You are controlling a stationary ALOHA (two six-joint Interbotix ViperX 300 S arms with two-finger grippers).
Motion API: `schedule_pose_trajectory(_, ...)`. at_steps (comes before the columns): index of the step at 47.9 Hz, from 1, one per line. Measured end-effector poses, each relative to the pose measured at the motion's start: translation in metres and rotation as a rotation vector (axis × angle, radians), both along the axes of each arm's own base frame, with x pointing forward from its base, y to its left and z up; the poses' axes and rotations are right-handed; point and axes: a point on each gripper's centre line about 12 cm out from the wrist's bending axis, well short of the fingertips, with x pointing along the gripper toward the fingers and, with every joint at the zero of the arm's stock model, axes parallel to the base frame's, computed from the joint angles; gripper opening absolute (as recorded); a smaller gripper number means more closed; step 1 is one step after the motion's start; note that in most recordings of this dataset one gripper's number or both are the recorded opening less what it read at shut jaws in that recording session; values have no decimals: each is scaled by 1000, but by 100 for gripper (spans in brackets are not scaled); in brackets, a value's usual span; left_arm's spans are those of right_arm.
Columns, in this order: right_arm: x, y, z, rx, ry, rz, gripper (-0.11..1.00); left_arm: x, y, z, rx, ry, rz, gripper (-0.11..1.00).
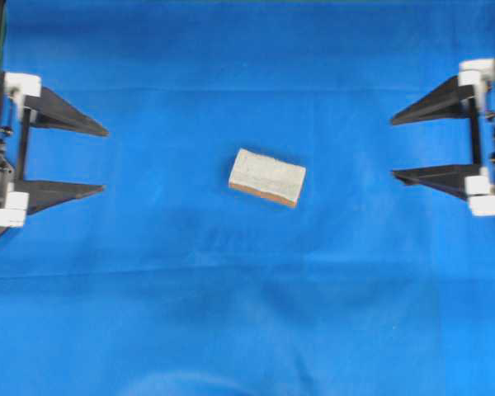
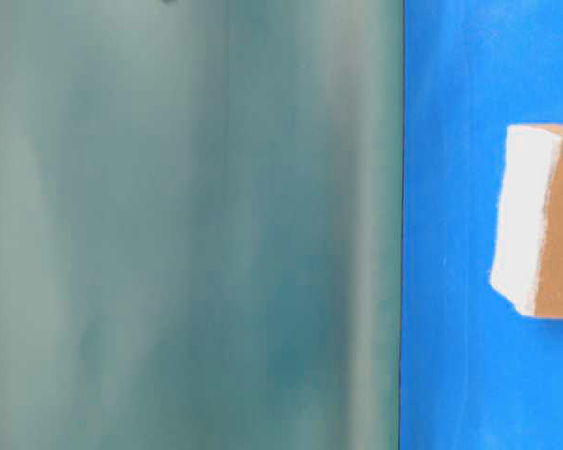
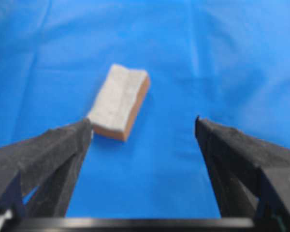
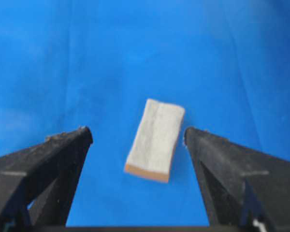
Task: Hand over the sponge with the left arm and wipe it with the right arm.
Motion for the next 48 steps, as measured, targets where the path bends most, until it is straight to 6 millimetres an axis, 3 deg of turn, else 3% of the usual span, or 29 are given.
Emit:
schedule_pose_trajectory(7,-25,2,-3,-1,-29,1,74,-22,0,-3,1,-29,-3,85)
schedule_pose_trajectory(21,-63,2,-31,21,-63,-19,74,-57,0,-26,-2,-69,-3,85)
schedule_pose_trajectory(32,-70,1,-61,71,-21,-44,74,-67,0,-46,-12,-52,-2,85)
schedule_pose_trajectory(36,-71,1,-65,76,-29,-47,74,-67,0,-55,-14,-31,-1,85)
schedule_pose_trajectory(48,-72,1,-71,86,-37,-51,74,-69,0,-56,-15,-37,-1,84)
